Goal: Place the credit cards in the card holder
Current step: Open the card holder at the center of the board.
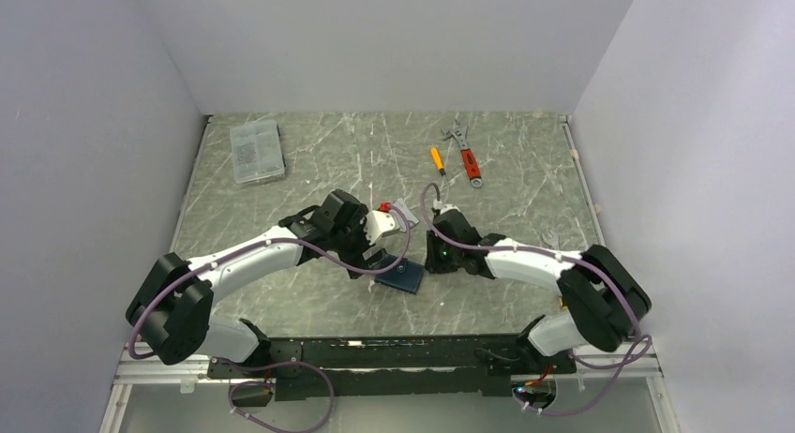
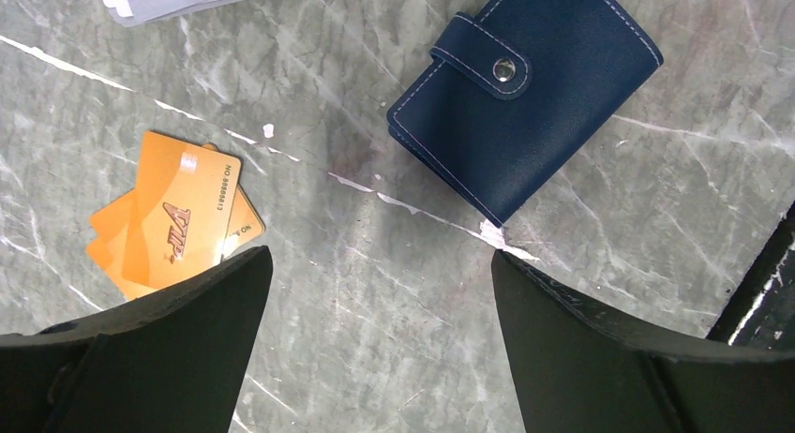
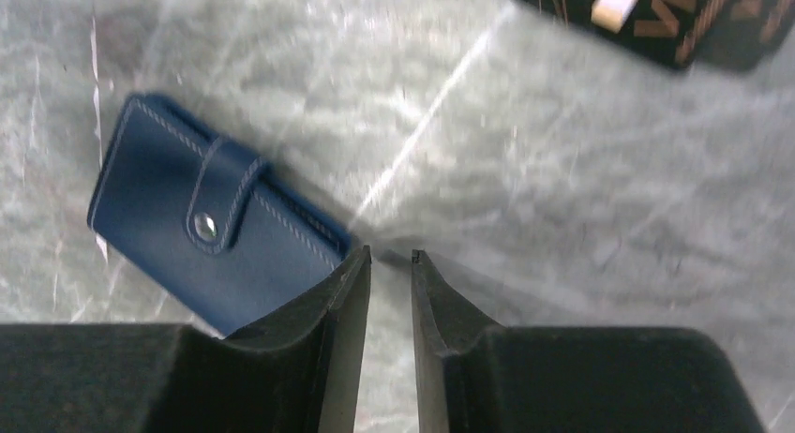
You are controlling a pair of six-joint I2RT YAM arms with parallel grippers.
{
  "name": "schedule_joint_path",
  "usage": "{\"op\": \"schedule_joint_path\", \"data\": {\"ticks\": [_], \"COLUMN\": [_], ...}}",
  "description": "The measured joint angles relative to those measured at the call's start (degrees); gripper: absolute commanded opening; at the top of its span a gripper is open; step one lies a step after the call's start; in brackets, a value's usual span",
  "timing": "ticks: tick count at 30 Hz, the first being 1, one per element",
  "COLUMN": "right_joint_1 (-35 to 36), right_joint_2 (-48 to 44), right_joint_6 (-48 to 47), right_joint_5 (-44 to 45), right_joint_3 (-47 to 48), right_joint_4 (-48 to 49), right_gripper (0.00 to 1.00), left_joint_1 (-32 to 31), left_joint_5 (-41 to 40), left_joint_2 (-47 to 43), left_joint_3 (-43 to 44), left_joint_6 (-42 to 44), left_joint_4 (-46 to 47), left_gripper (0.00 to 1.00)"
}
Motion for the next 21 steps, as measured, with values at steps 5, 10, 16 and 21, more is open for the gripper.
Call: {"op": "schedule_joint_path", "data": {"ticks": [5, 10, 16, 21], "right_joint_1": [2.40, 2.95, 2.34, 2.25], "right_joint_2": [-7.34, -10.86, -9.88, -6.69], "right_joint_6": [4.46, 4.70, 1.07, -2.08], "right_joint_5": [1.60, 4.33, 3.91, 0.02], "right_joint_3": [-5.44, -4.28, 1.73, 3.91], "right_joint_4": [-2.67, -8.52, -9.18, -6.64], "right_gripper": [0.26, 0.37, 0.49, 0.54], "left_joint_1": [0.00, 0.00, 0.00, 0.00], "left_joint_5": [0.57, 1.53, 5.44, 10.01], "left_joint_2": [0.55, 1.20, 2.67, 3.72], "left_joint_3": [0.31, 1.31, 3.26, 3.06], "left_joint_6": [0.00, 0.00, -3.10, -7.41], "left_joint_4": [-0.85, -2.84, -5.09, -4.85], "left_gripper": [0.93, 0.93, 0.96, 0.99]}}
